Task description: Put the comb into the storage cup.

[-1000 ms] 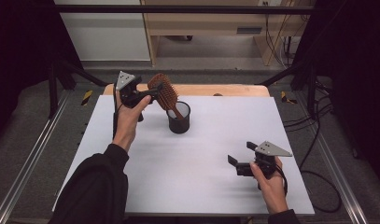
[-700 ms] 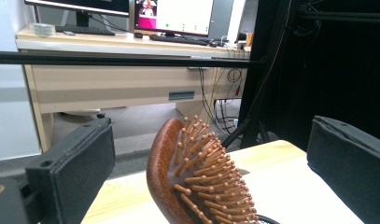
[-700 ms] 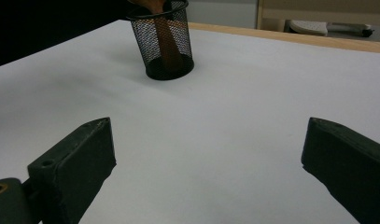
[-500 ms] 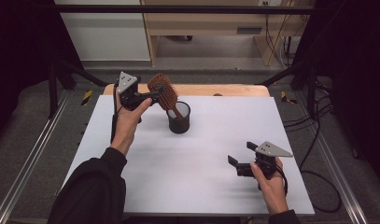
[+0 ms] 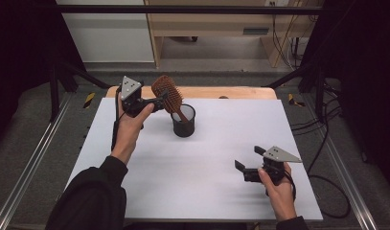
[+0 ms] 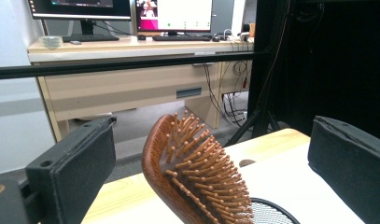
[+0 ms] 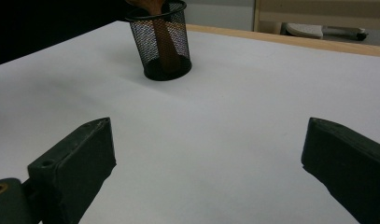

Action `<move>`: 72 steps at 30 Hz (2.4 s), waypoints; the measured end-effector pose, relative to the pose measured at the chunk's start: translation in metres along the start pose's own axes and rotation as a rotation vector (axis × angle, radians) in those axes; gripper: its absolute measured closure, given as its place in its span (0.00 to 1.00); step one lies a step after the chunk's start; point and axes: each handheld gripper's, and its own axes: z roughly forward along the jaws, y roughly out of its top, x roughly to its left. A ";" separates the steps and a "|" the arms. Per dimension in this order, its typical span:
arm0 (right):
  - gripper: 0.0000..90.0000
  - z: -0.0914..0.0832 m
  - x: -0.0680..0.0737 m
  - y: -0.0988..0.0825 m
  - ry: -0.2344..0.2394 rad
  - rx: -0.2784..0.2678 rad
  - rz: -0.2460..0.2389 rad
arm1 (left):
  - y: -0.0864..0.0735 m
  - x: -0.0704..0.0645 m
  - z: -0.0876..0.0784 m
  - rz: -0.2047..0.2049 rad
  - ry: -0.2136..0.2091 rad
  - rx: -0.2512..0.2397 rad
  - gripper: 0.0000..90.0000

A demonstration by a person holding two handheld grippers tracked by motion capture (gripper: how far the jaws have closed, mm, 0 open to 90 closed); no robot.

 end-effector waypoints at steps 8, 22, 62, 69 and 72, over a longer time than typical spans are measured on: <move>0.03 -0.002 -0.002 0.000 0.003 -0.007 0.008 | 0.000 -0.002 -0.006 -0.014 0.004 -0.002 0.01; 0.03 0.000 0.000 0.002 -0.013 -0.005 -0.002 | 0.001 -0.009 -0.016 -0.019 -0.030 0.000 0.02; 0.06 0.002 0.004 0.001 -0.044 0.004 -0.055 | 0.006 -0.007 -0.069 -0.028 -0.051 -0.103 0.01; 0.07 0.002 0.003 0.000 -0.037 0.001 -0.048 | -0.001 -0.003 -0.081 -0.047 -0.048 -0.109 0.01; 0.07 0.002 0.002 0.000 -0.037 0.003 -0.047 | -0.005 0.000 -0.087 -0.040 -0.044 -0.107 0.01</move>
